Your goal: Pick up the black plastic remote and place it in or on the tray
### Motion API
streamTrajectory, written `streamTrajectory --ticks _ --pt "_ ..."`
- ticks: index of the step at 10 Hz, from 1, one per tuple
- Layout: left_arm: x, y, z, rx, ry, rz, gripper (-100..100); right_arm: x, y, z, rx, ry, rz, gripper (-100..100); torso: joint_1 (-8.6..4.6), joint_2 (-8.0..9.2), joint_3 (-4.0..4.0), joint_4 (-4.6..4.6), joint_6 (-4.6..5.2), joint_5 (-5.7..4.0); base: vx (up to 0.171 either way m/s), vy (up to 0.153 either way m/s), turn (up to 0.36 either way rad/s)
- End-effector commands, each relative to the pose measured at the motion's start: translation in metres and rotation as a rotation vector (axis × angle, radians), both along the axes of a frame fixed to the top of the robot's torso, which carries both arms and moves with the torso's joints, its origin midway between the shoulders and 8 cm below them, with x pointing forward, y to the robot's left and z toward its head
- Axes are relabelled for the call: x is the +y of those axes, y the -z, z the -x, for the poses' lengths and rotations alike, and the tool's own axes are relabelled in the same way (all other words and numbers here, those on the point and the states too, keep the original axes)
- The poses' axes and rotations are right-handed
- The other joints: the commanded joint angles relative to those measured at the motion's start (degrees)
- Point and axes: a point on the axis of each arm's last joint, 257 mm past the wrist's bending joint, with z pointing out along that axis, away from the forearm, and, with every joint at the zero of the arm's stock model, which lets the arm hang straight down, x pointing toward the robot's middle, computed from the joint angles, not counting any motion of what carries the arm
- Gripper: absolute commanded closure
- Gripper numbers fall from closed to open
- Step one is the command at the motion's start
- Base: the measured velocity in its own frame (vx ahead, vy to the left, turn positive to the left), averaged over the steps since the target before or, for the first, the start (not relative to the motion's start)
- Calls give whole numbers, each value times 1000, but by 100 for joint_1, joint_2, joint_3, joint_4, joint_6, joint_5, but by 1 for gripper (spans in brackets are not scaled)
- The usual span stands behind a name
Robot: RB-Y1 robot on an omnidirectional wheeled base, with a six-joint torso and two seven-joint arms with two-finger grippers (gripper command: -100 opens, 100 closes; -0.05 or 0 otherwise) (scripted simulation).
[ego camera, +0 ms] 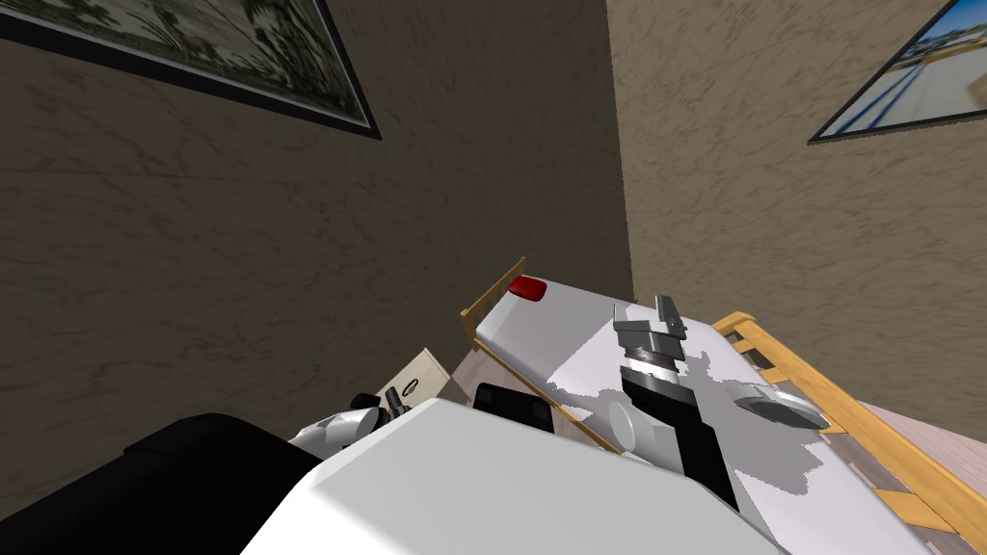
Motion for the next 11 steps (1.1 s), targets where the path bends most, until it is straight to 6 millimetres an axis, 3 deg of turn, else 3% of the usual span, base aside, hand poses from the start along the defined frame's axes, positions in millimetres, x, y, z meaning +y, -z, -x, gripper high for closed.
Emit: streamTrajectory --ticks 1,11 --pt "0 0 4 6 -10 2 -100 0 0 0 0 0 0 0 0 0 0 0 0 0 24 50 -17" --pt "0 0 9 15 -27 8 -100 0 0 0 0 0 0 0 -3 -2 -2 -1 1 1 10 21 -7"
